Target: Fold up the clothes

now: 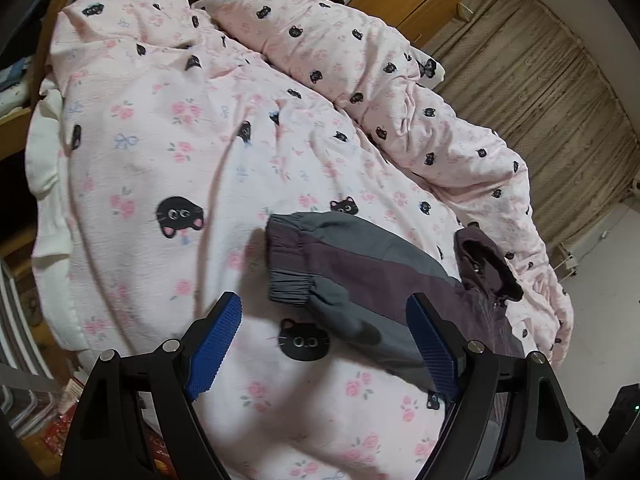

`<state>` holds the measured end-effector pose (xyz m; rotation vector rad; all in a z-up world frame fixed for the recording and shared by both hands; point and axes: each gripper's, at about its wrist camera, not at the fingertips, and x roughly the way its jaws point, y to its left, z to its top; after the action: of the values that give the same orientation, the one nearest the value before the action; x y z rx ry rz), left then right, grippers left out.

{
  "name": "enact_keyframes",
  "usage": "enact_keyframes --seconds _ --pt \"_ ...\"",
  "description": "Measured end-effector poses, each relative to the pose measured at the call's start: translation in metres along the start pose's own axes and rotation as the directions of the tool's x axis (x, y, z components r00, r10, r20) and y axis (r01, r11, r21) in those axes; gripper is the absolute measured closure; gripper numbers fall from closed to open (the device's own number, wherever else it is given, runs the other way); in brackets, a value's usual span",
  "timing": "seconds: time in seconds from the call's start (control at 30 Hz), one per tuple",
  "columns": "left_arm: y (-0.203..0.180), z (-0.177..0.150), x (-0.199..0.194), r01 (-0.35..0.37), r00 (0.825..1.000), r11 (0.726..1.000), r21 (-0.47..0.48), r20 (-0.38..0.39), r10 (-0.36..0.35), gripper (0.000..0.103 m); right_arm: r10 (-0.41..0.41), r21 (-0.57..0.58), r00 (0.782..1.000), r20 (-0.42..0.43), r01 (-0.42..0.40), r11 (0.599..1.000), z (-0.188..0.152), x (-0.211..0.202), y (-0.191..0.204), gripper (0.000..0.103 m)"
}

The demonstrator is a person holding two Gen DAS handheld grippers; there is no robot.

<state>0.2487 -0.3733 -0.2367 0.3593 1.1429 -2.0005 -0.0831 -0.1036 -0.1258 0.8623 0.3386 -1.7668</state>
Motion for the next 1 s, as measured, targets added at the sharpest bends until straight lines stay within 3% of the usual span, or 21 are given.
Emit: enact_keyframes --seconds 0.3,0.6,0.77,1.0 --pt "0.007 0.002 0.013 0.048 0.999 0.997 -0.068 -0.022 -0.05 0.027 0.0 0.023 1.0 -0.008 0.0 1.0 -0.002 0.0 -0.009 0.007" --pt "0.013 0.005 0.021 0.058 0.998 0.994 -0.091 -0.011 -0.059 0.052 0.006 0.008 1.0 -0.001 -0.006 1.0 0.001 -0.002 -0.008 0.007" --pt "0.013 0.006 0.024 0.054 0.998 0.995 -0.082 -0.014 -0.055 0.076 0.01 0.02 1.0 -0.006 -0.01 1.0 0.0 -0.002 -0.011 0.007" --pt "0.006 0.006 0.02 0.047 0.999 0.998 -0.044 -0.003 -0.047 0.09 0.01 0.031 1.0 -0.003 -0.01 0.999 -0.001 -0.004 -0.018 0.007"
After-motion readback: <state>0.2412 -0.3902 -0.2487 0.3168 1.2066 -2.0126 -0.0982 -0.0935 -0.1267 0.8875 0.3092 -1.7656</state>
